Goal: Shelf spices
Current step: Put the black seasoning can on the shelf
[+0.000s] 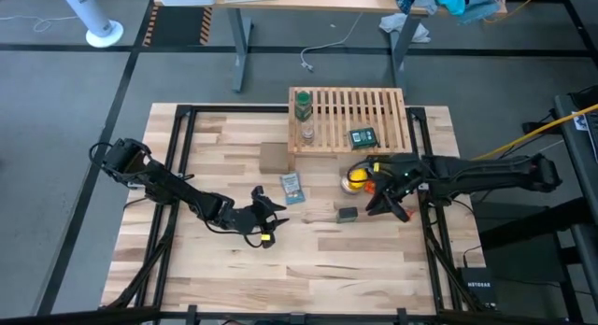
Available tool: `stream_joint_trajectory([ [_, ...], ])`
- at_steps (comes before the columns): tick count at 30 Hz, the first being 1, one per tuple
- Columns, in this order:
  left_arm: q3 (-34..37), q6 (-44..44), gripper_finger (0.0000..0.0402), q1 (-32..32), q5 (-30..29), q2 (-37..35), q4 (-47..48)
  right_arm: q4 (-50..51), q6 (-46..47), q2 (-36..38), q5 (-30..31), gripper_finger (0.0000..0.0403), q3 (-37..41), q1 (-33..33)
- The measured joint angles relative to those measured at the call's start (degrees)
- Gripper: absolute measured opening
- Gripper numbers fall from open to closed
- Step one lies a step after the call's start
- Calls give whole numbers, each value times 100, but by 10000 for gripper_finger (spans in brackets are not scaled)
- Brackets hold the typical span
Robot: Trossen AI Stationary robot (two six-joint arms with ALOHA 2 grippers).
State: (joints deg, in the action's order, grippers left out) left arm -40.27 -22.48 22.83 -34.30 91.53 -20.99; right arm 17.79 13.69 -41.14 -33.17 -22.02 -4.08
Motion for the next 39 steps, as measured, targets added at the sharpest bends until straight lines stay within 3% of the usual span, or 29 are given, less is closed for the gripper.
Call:
stream_joint_trajectory([
  [18, 0, 299, 164, 0, 0, 4, 128, -102, -42, -1646, 144, 204, 0, -2],
  [25, 2, 299, 164, 0, 0, 4, 257, -132, 144, -1688, 273, 201, 0, -7],
  [36, 1, 335, 164, 0, 0, 4, 249, -156, -395, -1688, 1413, 193, 0, -7],
  [39, 2, 492, 164, 0, 0, 4, 248, -150, -408, -1688, 1460, 193, 0, -7],
])
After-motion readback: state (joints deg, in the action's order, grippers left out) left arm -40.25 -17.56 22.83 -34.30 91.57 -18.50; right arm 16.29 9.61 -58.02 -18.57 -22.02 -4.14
